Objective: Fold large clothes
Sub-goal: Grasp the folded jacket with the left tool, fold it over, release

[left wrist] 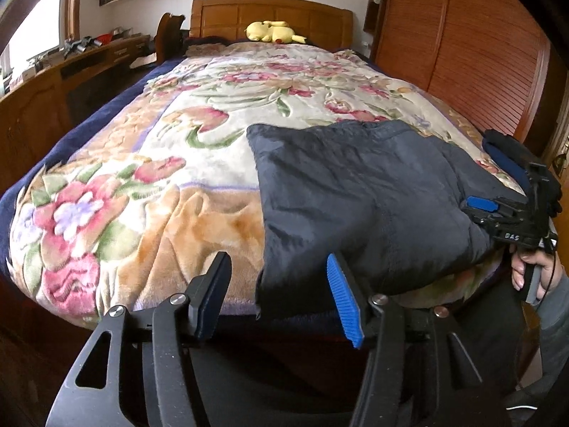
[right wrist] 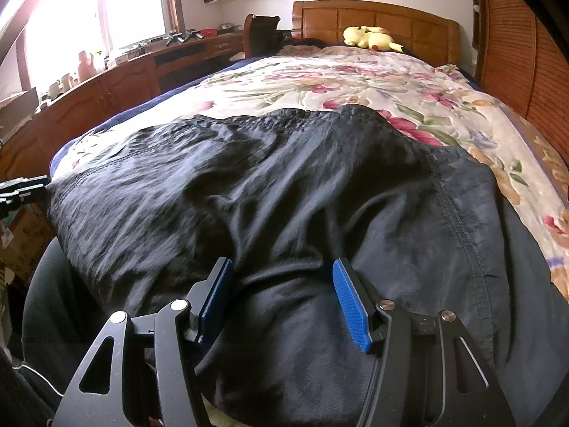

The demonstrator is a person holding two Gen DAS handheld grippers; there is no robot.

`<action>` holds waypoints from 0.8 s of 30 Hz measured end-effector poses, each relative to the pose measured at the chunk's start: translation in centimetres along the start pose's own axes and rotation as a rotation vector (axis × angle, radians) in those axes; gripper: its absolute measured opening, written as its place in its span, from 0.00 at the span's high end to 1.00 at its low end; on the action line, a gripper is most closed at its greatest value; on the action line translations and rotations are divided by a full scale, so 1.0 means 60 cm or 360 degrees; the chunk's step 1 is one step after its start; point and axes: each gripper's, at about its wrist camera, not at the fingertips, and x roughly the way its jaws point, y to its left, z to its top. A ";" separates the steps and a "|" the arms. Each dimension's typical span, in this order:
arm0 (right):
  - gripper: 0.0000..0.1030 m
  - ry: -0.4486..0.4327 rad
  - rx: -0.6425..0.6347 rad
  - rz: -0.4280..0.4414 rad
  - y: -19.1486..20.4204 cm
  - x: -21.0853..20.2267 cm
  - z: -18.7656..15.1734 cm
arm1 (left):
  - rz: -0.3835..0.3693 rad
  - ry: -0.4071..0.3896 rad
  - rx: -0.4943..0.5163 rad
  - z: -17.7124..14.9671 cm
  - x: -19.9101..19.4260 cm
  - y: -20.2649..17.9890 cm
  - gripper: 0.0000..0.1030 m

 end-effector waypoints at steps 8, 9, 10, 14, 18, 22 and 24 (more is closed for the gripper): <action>0.41 -0.0022 0.0002 -0.0018 0.004 -0.021 -0.009 | -0.0121 0.0043 -0.0047 -0.015 0.028 0.012 0.62; 0.41 -0.0024 0.0009 -0.0008 0.002 -0.022 -0.010 | -0.0178 0.0053 -0.0035 -0.012 0.027 0.007 0.80; 0.41 -0.0026 0.0017 0.0001 -0.001 -0.023 -0.011 | -0.0199 0.0054 -0.0021 -0.006 0.025 0.002 0.84; 0.41 -0.0032 0.0034 0.0016 -0.005 -0.027 -0.013 | -0.0153 -0.0049 0.0103 0.031 -0.004 -0.031 0.92; 0.41 -0.0057 0.0044 0.0002 -0.008 -0.043 -0.017 | -0.0136 -0.0177 0.0255 0.102 -0.036 -0.085 0.93; 0.41 -0.0110 0.0071 -0.0029 -0.030 -0.080 -0.032 | -0.0161 -0.0282 0.0445 0.186 -0.048 -0.176 0.94; 0.41 -0.0143 0.0106 -0.0041 -0.048 -0.104 -0.040 | -0.0190 -0.0314 0.0546 0.223 -0.042 -0.237 0.94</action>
